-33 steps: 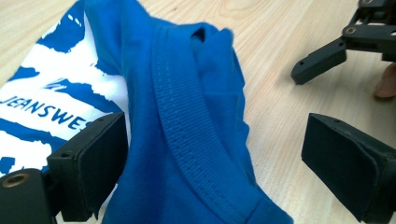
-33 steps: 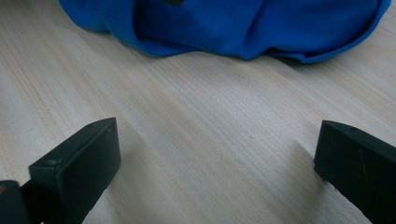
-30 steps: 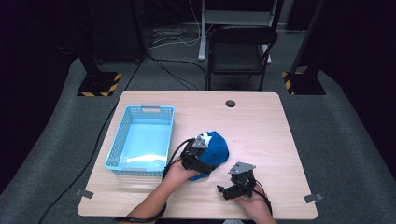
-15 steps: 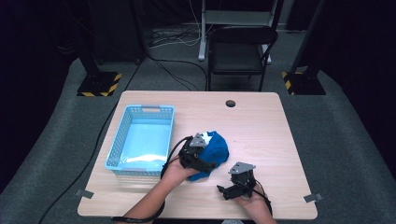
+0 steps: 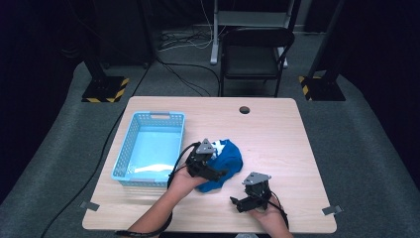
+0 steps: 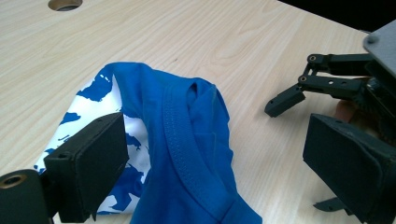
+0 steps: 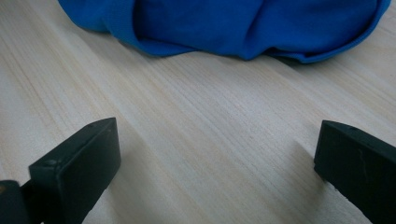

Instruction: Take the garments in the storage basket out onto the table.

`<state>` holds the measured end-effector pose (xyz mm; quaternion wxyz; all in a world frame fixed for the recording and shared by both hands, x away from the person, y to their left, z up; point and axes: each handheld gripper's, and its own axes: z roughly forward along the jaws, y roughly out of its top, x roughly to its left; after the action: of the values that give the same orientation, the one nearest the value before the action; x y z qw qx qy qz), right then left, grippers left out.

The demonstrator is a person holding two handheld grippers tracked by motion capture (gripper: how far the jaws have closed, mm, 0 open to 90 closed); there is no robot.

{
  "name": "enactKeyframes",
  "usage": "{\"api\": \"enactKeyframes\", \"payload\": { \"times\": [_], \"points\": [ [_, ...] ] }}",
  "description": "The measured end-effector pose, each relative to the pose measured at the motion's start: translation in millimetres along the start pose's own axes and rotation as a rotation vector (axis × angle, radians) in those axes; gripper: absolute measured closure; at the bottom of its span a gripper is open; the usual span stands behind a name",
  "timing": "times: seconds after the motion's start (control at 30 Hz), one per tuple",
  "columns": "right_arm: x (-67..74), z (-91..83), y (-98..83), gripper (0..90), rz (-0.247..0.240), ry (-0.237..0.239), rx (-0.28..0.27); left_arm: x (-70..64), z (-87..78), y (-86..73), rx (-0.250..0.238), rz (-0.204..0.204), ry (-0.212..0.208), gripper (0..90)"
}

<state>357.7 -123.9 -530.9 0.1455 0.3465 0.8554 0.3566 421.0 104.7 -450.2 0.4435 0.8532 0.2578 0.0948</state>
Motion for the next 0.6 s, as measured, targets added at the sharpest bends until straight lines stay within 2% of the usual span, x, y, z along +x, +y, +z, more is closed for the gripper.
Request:
{"api": "enactKeyframes", "payload": {
  "times": [0.17,0.3,0.6],
  "points": [
    [0.0,0.0,0.0,0.0,0.0,0.0,0.0,-1.7,-9.0,-0.7,-0.01,0.011,0.002,6.0],
    [0.0,0.0,0.0,0.0,0.0,0.0,0.0,-4.3,-13.7,-5.0,0.005,0.037,0.008,6.1],
    [-0.1,0.0,0.0,0.0,0.002,-0.003,-0.001,-0.2,-24.9,-13.6,-0.008,0.027,0.024,6.2]
  ]
}}
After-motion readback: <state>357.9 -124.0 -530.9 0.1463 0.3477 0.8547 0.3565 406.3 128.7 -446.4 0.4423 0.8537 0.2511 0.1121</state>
